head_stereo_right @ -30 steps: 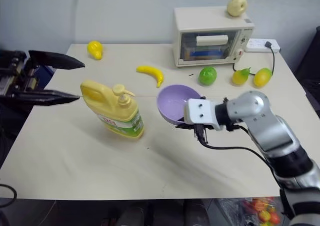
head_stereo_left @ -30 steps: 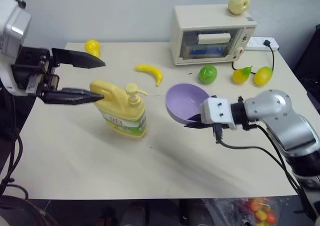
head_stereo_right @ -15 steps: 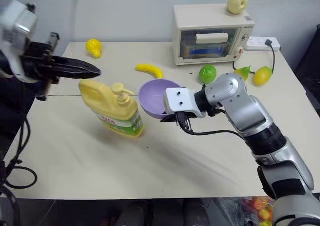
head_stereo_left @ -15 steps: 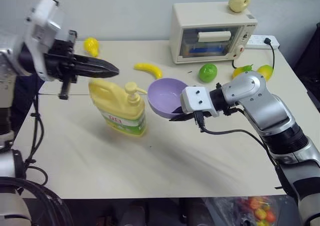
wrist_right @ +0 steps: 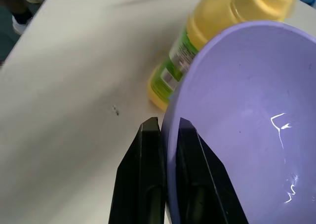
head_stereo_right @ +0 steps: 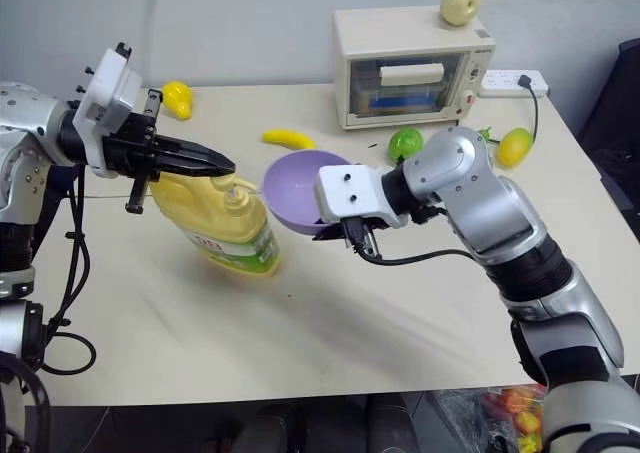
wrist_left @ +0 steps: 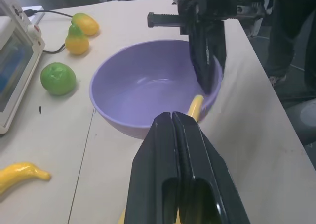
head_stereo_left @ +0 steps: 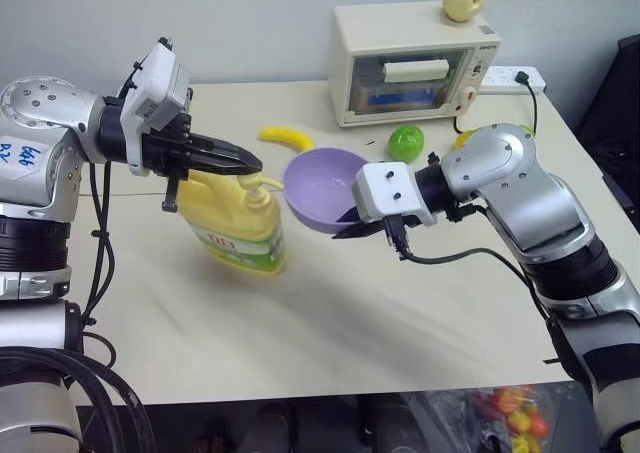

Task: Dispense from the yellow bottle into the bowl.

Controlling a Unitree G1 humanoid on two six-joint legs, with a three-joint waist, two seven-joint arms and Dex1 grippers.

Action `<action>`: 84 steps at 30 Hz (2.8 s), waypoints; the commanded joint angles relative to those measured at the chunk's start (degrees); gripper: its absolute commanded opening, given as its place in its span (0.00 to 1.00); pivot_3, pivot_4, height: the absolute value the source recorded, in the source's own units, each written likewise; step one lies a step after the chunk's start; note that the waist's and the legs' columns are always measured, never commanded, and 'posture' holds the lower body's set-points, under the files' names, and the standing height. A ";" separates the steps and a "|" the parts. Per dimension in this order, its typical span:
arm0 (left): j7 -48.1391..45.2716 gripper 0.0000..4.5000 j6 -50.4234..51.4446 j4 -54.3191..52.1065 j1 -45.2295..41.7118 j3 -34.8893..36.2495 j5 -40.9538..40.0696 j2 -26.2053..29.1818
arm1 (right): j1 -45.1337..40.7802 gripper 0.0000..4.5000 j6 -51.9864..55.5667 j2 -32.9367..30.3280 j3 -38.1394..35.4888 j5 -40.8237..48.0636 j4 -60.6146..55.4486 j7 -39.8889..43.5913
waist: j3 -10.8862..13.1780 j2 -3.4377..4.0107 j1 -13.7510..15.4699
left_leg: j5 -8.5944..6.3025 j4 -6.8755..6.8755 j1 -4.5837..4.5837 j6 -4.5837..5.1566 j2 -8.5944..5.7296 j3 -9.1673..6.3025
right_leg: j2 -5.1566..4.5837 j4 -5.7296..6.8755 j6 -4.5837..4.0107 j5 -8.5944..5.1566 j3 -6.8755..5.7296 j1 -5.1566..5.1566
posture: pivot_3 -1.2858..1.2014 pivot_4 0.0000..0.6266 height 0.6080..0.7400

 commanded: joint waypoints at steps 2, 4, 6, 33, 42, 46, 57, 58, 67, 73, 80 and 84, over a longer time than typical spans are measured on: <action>-0.41 0.01 -0.59 0.23 -0.79 1.31 0.53 0.13 | -2.27 0.00 3.28 0.45 -1.55 2.26 -4.59 -0.30 | 0.00 0.00 0.02 | 0.00 0.01 0.00 0.00 0.00 0.00 | 0.00 0.01 0.00 0.00 0.00 0.00 | 0.52 0.24 1.00; -0.55 0.01 -0.50 0.05 -0.72 1.38 0.44 0.10 | -2.39 0.00 3.86 0.52 -1.52 2.50 -5.30 -0.54 | 0.00 0.00 0.01 | 0.00 0.01 0.00 0.00 0.00 0.00 | 0.00 0.02 0.00 0.00 0.00 0.00 | 0.52 0.24 1.00; -0.69 0.01 -0.33 -0.24 -0.69 1.43 0.26 0.04 | -2.56 0.00 4.50 0.75 -1.61 2.94 -5.79 -0.78 | 0.00 0.00 0.01 | 0.00 0.01 0.00 0.00 0.00 0.00 | 0.00 0.03 0.00 0.00 0.00 0.00 | 0.52 0.24 1.00; -1.27 0.01 -8.86 -1.91 6.02 -3.96 8.45 0.80 | -2.19 0.00 3.23 0.56 -0.52 1.73 -5.39 -0.93 | -0.17 -0.04 -0.02 | 0.00 0.05 0.21 0.00 0.00 0.09 | -0.01 0.22 0.00 0.00 0.04 0.08 | 0.52 0.24 1.00; -0.75 0.01 -9.33 -1.88 7.63 -4.51 8.88 0.79 | -1.85 0.00 3.16 0.76 -0.46 2.05 -5.77 -0.67 | -0.28 -0.04 0.00 | 0.00 0.05 0.25 0.00 0.00 0.09 | -0.01 0.24 0.00 0.00 0.05 0.10 | 0.52 0.24 1.00; -0.68 0.01 -9.73 -2.95 9.41 -4.72 9.07 0.99 | -1.61 0.00 3.20 0.77 -0.40 2.13 -6.00 -0.44 | -0.55 -0.05 0.00 | 0.00 0.05 0.27 0.00 0.00 0.08 | -0.01 0.23 0.00 0.00 0.06 0.12 | 0.52 0.24 1.00; 0.42 0.01 -11.56 -1.71 11.82 -5.90 11.07 0.59 | -1.48 0.00 2.02 1.18 0.04 1.58 -4.92 -0.46 | -0.94 -0.06 0.04 | -0.04 -0.30 1.16 0.07 0.02 0.09 | 0.03 -0.04 -0.04 -0.03 0.06 1.05 | 0.52 0.24 1.00; 0.50 0.01 -11.94 -1.34 11.91 -5.99 11.34 0.52 | -1.47 0.00 1.91 1.18 0.10 1.56 -4.80 -0.45 | -0.95 -0.06 0.03 | -0.05 -0.30 1.16 0.08 0.03 0.09 | 0.03 -0.03 -0.04 -0.03 0.07 1.04 | 0.52 0.24 1.00; 1.00 0.01 -14.23 2.34 12.77 -6.39 12.90 -0.17 | -1.26 0.00 1.56 1.18 0.59 1.27 -4.26 -0.55 | -1.01 -0.01 0.00 | -0.04 -0.30 1.18 0.07 0.05 0.10 | 0.04 -0.02 -0.04 -0.03 0.08 1.04 | 0.52 0.24 1.00; 1.13 0.01 -14.35 2.82 12.83 -6.18 12.30 -0.56 | -1.08 0.00 1.63 1.07 0.62 1.19 -4.33 -0.63 | -1.23 0.11 0.03 | -0.04 -0.31 1.19 0.07 0.04 0.09 | 0.03 -0.03 -0.04 -0.03 0.08 1.04 | 0.52 0.24 1.00; 0.65 0.01 -4.35 0.89 4.15 -0.86 5.05 -0.87 | -0.56 0.00 0.85 0.73 0.41 0.70 -4.21 -0.75 | -1.23 0.09 0.09 | -0.05 -0.29 1.13 0.09 0.02 0.09 | 0.04 -0.03 -0.04 -0.03 0.07 1.03 | 0.52 0.24 1.00; -0.79 0.01 3.46 -0.69 -2.06 2.77 0.40 0.91 | -0.14 0.00 0.42 0.51 0.38 0.59 -4.20 -0.88 | -0.94 -0.30 -0.05 | -0.05 -0.27 0.94 0.09 0.03 0.06 | 0.06 -0.02 -0.04 -0.03 0.07 0.82 | 0.52 0.24 1.00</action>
